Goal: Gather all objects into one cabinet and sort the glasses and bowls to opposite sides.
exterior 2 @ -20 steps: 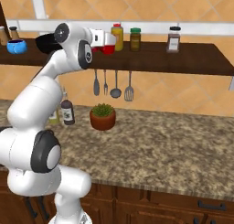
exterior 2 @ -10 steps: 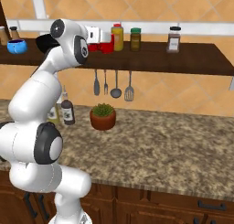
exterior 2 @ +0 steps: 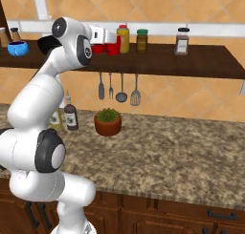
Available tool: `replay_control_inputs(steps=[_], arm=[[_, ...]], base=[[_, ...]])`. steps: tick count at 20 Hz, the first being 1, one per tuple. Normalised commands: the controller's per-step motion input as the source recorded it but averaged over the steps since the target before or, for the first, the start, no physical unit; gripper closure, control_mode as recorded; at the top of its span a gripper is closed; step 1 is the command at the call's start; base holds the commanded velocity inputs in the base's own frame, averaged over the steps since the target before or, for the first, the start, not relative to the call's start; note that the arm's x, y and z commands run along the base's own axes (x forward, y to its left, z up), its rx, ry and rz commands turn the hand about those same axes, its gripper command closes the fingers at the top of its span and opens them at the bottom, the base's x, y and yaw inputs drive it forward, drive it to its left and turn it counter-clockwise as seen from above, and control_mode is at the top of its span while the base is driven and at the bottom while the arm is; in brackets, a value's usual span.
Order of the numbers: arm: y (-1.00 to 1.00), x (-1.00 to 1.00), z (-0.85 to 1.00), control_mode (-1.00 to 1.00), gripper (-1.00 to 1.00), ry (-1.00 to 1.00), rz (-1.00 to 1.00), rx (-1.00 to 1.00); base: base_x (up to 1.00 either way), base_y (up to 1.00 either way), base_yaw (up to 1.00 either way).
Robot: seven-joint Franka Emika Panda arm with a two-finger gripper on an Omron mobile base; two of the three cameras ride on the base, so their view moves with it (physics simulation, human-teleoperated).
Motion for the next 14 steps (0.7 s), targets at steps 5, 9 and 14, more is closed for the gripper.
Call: replay_control_inputs(steps=[5, 9, 14], arm=[[-0.3, -0.18, 0.0, -1.0, -1.0, 0.0, 0.0, 0.01], [-0.37, -0.28, 0.0, -1.0, -1.0, 0.0, 0.0, 0.02], [-0.17, -0.6, 0.0, -1.0, -1.0, 0.0, 0.01, 0.01]], base=[[0.0, 0.0, 0.0], [0.0, 0.0, 0.0], [0.0, 0.0, 0.0]])
